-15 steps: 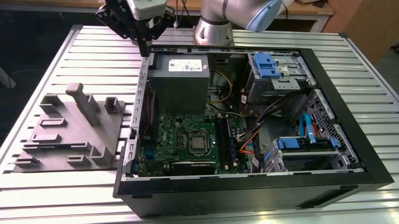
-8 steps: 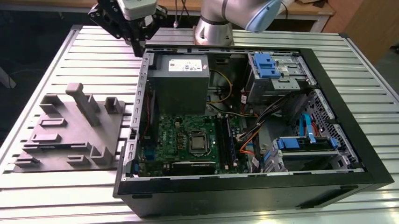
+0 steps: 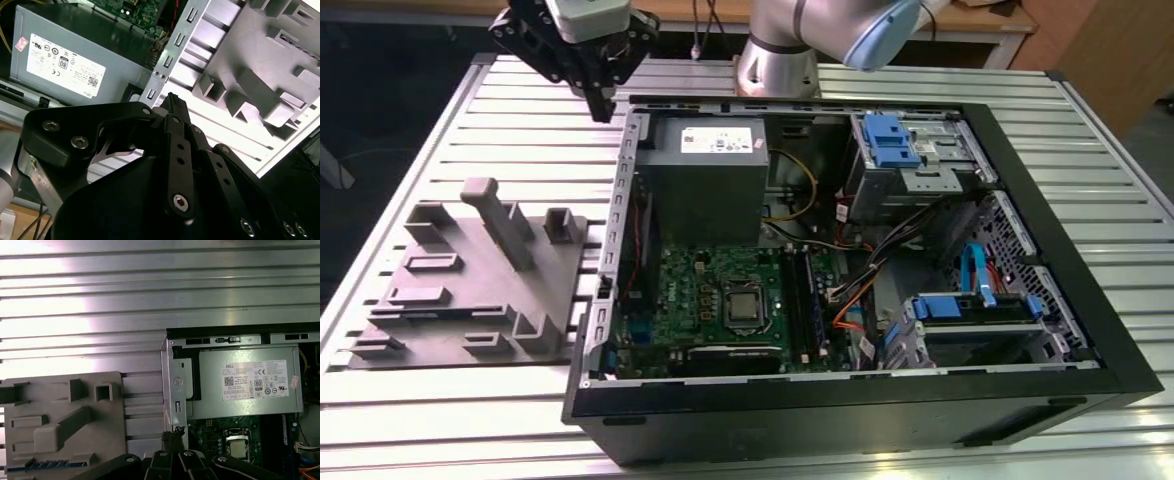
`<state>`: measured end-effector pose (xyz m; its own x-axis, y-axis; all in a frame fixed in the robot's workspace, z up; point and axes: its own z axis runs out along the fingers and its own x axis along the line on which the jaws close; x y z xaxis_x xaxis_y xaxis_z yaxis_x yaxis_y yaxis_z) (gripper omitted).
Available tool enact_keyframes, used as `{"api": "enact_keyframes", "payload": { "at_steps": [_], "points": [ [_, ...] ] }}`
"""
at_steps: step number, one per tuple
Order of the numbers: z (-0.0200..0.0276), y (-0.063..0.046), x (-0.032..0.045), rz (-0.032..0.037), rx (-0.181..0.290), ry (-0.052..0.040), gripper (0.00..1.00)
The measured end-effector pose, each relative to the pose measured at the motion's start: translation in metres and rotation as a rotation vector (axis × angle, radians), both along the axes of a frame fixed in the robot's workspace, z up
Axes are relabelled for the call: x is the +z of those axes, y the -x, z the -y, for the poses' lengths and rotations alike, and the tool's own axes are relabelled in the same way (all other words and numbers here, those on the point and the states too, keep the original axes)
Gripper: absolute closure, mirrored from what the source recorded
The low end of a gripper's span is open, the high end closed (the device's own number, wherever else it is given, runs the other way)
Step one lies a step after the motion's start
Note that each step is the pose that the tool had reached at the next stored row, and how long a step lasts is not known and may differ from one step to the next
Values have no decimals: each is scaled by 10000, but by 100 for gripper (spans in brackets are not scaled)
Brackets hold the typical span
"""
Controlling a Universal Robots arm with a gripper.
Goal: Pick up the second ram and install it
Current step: 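Reach for the second ram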
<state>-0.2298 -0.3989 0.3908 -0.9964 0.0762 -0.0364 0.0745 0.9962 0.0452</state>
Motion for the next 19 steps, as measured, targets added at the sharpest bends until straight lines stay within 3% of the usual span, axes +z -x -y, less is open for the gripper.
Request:
{"api": "enact_keyframes", "payload": {
  "at_steps": [19],
  "points": [
    [0, 325, 0, 113, -1, 0, 90]
  ]
}}
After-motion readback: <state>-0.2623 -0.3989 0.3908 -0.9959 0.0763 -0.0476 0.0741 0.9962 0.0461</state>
